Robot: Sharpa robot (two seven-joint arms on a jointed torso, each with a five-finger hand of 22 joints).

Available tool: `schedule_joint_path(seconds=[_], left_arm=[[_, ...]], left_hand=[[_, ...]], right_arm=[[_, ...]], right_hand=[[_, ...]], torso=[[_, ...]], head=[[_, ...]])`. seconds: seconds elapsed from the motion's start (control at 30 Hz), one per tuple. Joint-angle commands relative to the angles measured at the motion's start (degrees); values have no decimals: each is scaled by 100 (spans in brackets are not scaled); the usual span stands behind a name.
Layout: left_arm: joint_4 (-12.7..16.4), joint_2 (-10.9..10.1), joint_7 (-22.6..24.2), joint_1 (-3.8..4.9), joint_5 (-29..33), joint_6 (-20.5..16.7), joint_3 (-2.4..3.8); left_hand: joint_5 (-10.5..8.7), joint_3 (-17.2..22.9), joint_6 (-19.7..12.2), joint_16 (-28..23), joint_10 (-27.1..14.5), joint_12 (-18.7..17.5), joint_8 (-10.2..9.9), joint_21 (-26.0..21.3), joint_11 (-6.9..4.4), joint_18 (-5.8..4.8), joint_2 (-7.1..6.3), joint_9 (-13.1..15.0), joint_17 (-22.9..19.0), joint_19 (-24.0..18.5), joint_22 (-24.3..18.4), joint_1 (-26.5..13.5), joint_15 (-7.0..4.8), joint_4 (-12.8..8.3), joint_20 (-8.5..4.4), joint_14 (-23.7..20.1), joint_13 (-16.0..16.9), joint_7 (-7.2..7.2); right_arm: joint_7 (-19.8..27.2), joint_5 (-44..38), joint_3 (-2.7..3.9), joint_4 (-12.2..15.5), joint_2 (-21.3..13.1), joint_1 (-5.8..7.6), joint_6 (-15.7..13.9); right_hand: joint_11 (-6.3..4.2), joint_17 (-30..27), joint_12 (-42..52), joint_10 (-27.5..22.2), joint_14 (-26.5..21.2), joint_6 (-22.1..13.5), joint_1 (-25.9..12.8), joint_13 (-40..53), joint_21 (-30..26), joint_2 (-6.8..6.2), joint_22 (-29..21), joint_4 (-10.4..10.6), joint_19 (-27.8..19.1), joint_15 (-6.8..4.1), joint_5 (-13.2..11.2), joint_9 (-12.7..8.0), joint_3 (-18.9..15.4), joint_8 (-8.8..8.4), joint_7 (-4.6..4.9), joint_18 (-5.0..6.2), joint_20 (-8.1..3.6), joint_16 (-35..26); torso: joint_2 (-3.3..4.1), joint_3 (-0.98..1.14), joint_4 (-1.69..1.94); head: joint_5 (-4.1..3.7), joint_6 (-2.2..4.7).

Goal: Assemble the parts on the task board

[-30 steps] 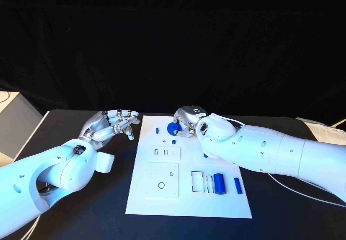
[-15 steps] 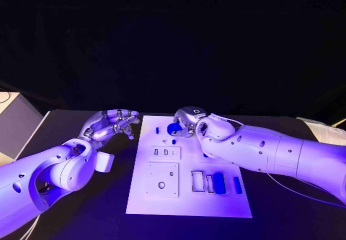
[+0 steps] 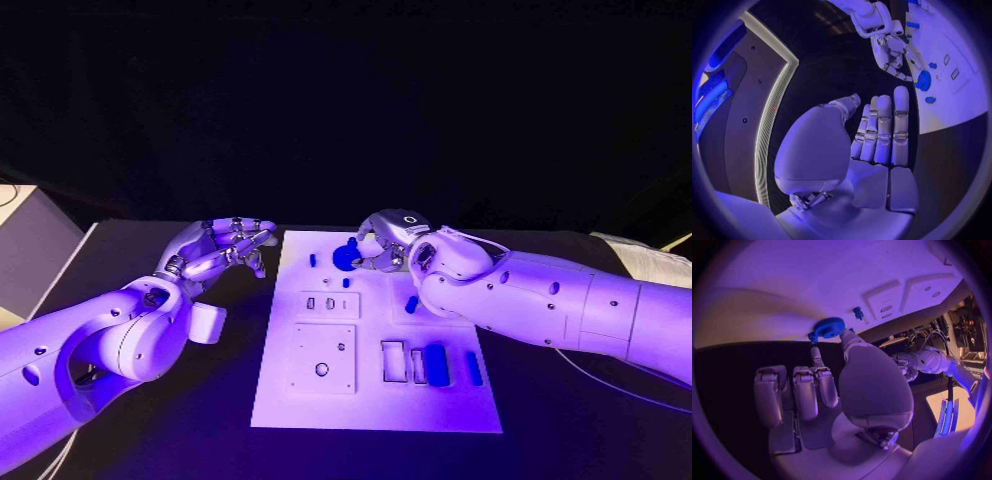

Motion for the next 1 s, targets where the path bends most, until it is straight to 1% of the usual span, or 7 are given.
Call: schedule_joint_path(seconds=[0.03,0.27,0.33,0.47,0.77,0.93,1.0], left_arm=[[-1,7,36,3,-13,44,5],[-23,38,56,2,-13,51,5],[-33,51,60,1,-13,59,5],[-56,77,58,0,-13,91,4],[-96,124,35,-16,-16,146,3],[-119,140,22,-25,-21,160,3],[-129,147,13,-28,-30,170,3]], left_hand=[[16,-2,-35,20,-46,20,21,23,-12,80,10,8,6,-34,6,-35,18,-45,-2,22,6,-11],[16,15,-38,-120,-99,93,40,-8,-2,79,9,26,-49,-176,-4,-31,38,-70,22,-143,59,-6],[15,23,-37,-196,-114,128,49,-38,0,81,10,34,-85,-234,-21,-31,44,-80,31,-198,82,-4],[15,29,-33,-248,-104,164,56,-61,-4,83,13,40,-112,-270,-36,-27,45,-90,36,-226,103,-4],[15,14,-5,-145,45,441,78,45,-76,90,18,58,-77,-185,1,2,-18,-171,-10,-24,266,-47],[17,-34,30,85,82,840,98,189,-144,88,27,71,75,-144,70,-5,-74,-230,-62,87,554,-96],[18,-56,51,398,23,1113,115,262,-171,86,36,79,406,-141,107,-14,-97,-253,-83,234,766,-119]], right_arm=[[402,384,15,204,-234,55,-589],[1311,1779,25,555,-988,196,-415],[1608,2103,25,594,-1230,217,-292],[1929,2383,22,515,-1563,230,-91],[2203,2520,-4,339,-2030,190,298],[2250,2506,-18,344,-2153,115,438],[2262,2506,-20,361,-2197,93,481]], right_hand=[[26,1508,31,444,598,81,178,1363,1,34,1296,-35,498,21,117,13,104,1,-8,-69,32,24],[2,1508,34,447,598,198,659,1367,-7,55,1291,-171,493,-20,37,29,420,42,-31,-67,-5,24],[1,1508,14,427,598,217,806,1350,-17,37,1280,-251,488,-26,104,29,525,50,-30,-64,-12,24],[-3,1508,17,430,598,244,932,1353,-6,-16,1295,-334,494,-43,172,26,630,59,-36,-68,-25,24],[-5,1508,0,414,598,236,995,1339,0,-118,1303,-395,497,-48,212,16,676,49,-36,-70,-33,24],[0,1508,-22,392,598,197,928,1320,-6,-193,1297,-365,494,-30,201,4,636,26,-27,-68,-24,24],[3,1508,-20,393,598,189,909,1321,-8,-206,1295,-353,493,-26,207,2,620,21,-26,-68,-20,24]], torso=[[-8,7,-6],[-28,15,-25],[-43,27,-56],[-62,55,-82],[-93,108,-132],[-99,130,-155],[-97,133,-148]], head=[[-20,18],[-62,57],[-51,62],[-90,79],[-114,68],[-106,36],[-123,24]])
